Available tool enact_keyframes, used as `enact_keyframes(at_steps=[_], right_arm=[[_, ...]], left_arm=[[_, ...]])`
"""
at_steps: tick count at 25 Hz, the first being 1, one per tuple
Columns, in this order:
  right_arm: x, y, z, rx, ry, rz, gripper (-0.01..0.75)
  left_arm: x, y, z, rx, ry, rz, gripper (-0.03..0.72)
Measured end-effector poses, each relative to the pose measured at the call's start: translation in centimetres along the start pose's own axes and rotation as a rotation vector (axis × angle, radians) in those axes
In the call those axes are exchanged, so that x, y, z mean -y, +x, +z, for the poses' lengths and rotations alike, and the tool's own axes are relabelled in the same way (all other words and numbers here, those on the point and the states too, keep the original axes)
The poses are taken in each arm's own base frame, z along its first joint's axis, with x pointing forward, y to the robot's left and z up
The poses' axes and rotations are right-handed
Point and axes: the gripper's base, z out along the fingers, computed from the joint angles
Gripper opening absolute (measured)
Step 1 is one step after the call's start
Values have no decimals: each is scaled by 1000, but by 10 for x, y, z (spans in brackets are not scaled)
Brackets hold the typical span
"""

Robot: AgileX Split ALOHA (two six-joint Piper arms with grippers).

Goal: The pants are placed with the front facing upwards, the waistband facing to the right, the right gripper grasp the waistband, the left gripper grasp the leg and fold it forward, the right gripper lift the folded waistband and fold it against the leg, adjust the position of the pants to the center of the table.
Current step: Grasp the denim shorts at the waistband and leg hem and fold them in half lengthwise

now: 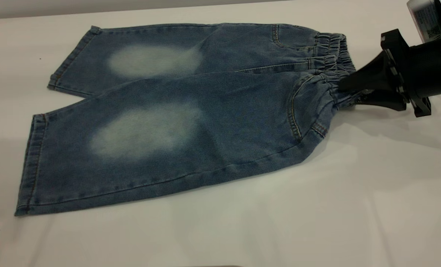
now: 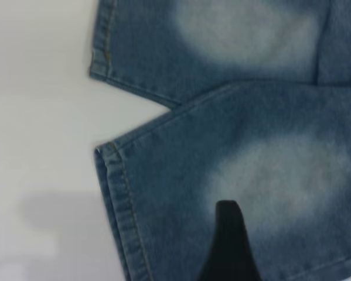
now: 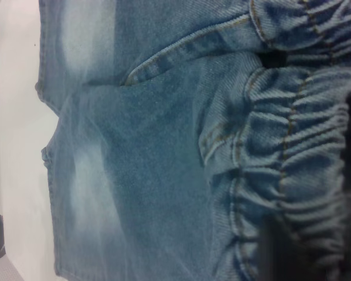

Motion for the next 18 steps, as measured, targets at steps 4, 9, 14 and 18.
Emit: enact_keyframes(at_steps=[4, 9, 14, 18], right_arm=[[-1, 0, -1, -7, 1, -5, 38], [-13, -5, -8, -15, -4, -51, 38], [-19, -7, -11, -17, -6, -78, 37], [-19, -6, -11, -25, -3, -82, 37]], left_arm=[[1, 5, 0, -49, 11, 3, 496], [-7, 39, 19, -238, -5, -31, 496], [-18, 82, 43, -412, -43, -111, 496], [-24, 90, 59, -426, -78, -134, 496]])
